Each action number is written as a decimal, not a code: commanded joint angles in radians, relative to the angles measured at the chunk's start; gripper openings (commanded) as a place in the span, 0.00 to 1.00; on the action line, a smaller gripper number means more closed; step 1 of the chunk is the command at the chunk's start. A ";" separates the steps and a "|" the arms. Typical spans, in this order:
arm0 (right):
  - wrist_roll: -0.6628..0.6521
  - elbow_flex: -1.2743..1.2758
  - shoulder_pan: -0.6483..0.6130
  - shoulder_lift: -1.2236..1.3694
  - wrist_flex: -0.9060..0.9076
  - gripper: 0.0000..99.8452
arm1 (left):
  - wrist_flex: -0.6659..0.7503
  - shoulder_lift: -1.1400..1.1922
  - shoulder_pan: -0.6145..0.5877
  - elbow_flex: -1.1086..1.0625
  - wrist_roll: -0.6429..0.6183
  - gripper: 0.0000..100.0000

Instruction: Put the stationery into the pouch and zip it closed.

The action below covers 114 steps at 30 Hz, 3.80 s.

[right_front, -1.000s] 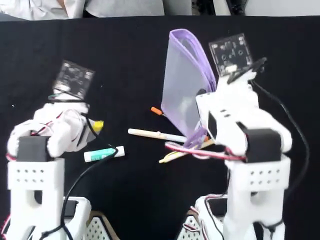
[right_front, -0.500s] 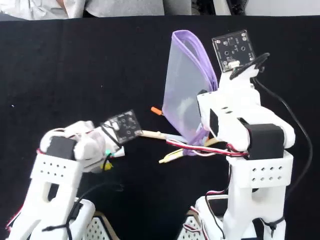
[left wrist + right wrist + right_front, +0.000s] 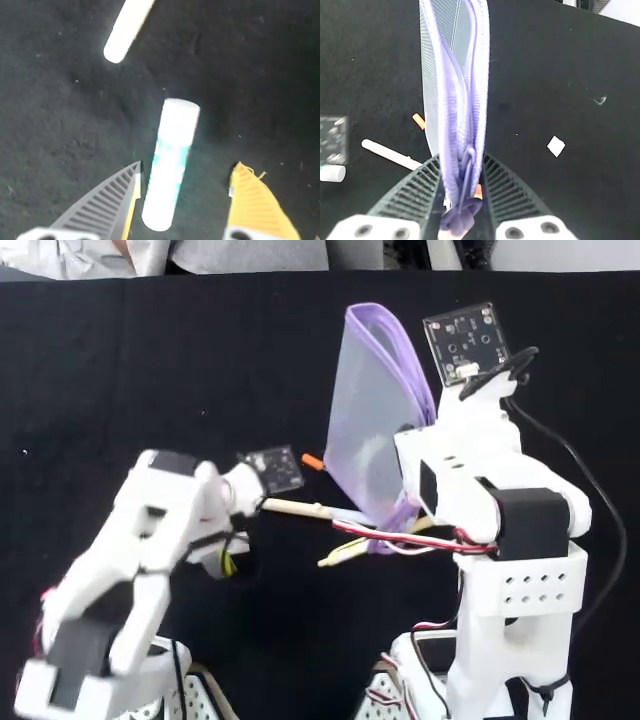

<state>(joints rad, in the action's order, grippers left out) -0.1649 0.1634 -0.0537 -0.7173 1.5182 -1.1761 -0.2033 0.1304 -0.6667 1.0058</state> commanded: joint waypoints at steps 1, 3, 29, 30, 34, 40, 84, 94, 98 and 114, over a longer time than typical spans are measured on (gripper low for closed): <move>0.006 -0.025 0.006 -0.002 0.003 0.01 | 0.005 0.133 -0.015 0.157 0.002 0.29; 0.005 -0.025 0.006 -0.002 0.003 0.01 | 0.006 0.201 -0.031 0.205 0.005 0.29; -0.002 0.012 0.002 -0.004 -0.006 0.01 | -0.003 0.224 -0.101 0.321 -0.132 0.03; -0.002 0.012 0.002 -0.004 -0.006 0.01 | 0.000 0.189 -0.108 0.343 -0.183 0.03; -0.002 0.012 0.000 -0.004 -0.006 0.01 | 0.002 -0.003 -0.130 0.415 -0.353 0.03; -0.003 0.012 -0.002 -0.004 0.000 0.01 | 0.103 -0.308 -0.088 0.414 -0.569 0.03; -0.049 0.064 -0.256 -0.005 0.034 0.01 | 1.046 -0.672 0.329 -0.007 -1.200 0.03; -0.049 0.064 -0.256 -0.005 0.029 0.01 | 1.082 -0.660 0.188 -0.033 -1.204 0.03; -0.049 0.064 -0.256 -0.005 0.029 0.01 | 1.091 -0.658 0.200 -0.094 -1.203 0.03; -0.049 0.065 -0.256 -0.005 0.029 0.01 | 1.201 -0.425 0.209 -0.162 -1.094 0.04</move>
<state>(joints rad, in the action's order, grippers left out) -0.2094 0.2294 -0.2946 -0.7173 1.5397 0.0192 -0.6974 0.3376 -0.8155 -0.1281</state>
